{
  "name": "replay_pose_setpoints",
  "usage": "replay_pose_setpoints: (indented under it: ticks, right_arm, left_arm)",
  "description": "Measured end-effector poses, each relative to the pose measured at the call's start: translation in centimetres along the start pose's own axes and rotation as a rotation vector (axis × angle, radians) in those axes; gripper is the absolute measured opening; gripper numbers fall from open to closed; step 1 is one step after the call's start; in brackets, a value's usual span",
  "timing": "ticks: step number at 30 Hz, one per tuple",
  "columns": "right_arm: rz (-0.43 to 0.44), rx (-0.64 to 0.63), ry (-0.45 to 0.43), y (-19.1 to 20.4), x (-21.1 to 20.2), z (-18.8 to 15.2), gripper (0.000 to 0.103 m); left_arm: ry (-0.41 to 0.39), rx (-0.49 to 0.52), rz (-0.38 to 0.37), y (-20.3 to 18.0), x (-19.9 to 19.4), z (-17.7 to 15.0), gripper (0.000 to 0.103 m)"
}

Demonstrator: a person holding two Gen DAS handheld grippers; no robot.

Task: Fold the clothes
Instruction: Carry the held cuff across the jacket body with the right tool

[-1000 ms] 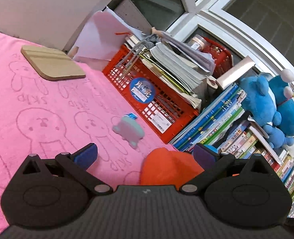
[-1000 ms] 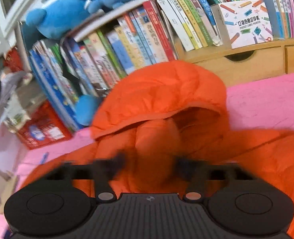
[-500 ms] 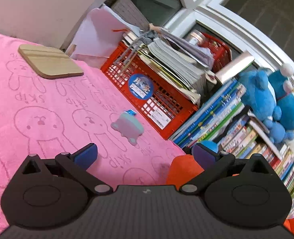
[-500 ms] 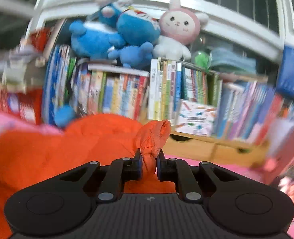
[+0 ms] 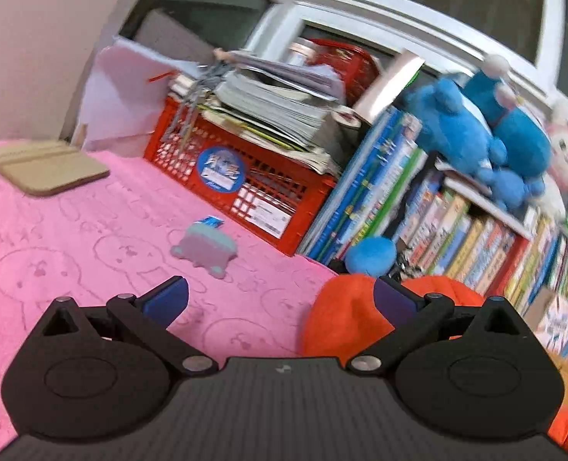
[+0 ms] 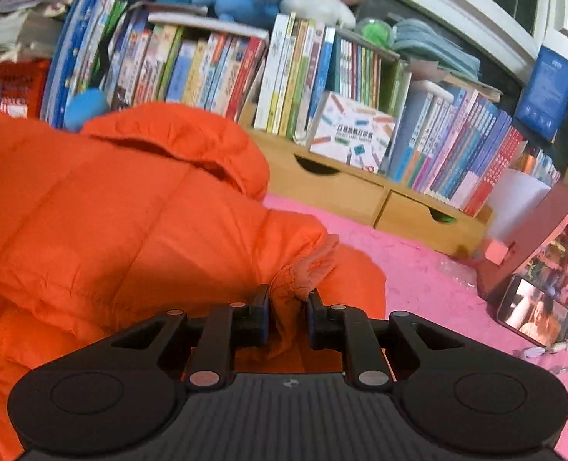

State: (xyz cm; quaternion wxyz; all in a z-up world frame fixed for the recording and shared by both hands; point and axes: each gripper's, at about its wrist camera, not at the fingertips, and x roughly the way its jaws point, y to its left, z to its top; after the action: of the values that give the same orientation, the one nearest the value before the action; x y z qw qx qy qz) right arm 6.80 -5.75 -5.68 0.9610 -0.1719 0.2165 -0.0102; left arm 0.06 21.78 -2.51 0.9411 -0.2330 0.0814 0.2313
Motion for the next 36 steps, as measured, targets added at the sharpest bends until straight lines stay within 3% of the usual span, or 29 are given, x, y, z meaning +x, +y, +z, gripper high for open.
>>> replay_pose_setpoints:
  ticks: [2, 6, 9, 11, 15, 21, 26, 27, 28, 30, 34, 36]
  right_arm:
    - [-0.010, -0.014, 0.001, 0.3, 0.0, -0.1, 0.019]
    - [0.005, -0.009, 0.014, 0.3, 0.2, -0.3, 0.020]
    - [0.017, -0.002, 0.025, 0.1, 0.5, -0.2, 0.021]
    - [0.021, -0.004, 0.033, 0.1, 0.7, -0.1, 0.022]
    - [0.020, -0.024, 0.048, 0.5, 0.9, -0.1, 0.022]
    - [0.002, -0.089, 0.058, 1.7, 1.1, -0.1, 0.023]
    - [-0.003, -0.389, 0.011, 3.6, 1.1, -0.5, 0.026]
    - [-0.011, -0.433, -0.011, 3.5, 0.7, -0.3, 0.037]
    - [-0.021, -0.460, -0.035, 3.1, 0.2, 0.0, 0.058]
    - [-0.001, -0.420, -0.114, 1.8, -1.7, 1.3, 0.079]
    - [0.065, -0.337, -0.342, 1.2, -5.4, 4.7, 0.095]
    - [0.105, -0.347, -0.417, 2.7, -5.7, 6.1, 0.097]
  left_arm:
    - [0.011, 0.082, 0.006, -1.4, -0.1, 0.1, 0.103]
    - [-0.045, 0.309, 0.000, -5.4, -0.7, 0.2, 0.103]
    - [-0.051, 0.458, 0.032, -7.8, 0.8, -0.4, 0.103]
    - [-0.025, 0.505, 0.062, -8.3, 2.6, -1.2, 0.103]
    - [0.126, 0.535, 0.094, -8.2, 5.9, -2.2, 0.103]
    - [0.290, 0.546, 0.067, -8.0, 8.4, -2.6, 0.103]
    - [0.372, 0.480, 0.033, -6.9, 9.4, -2.5, 0.103]
    - [0.378, 0.474, 0.031, -6.8, 9.6, -2.5, 0.103]
    - [0.381, 0.472, 0.030, -6.8, 9.6, -2.5, 0.103]
    - [0.383, 0.473, 0.030, -6.8, 9.4, -2.5, 0.103]
    - [0.379, 0.479, 0.032, -6.9, 9.4, -2.6, 0.103]
    - [0.376, 0.480, 0.034, -7.0, 9.4, -2.5, 0.103]
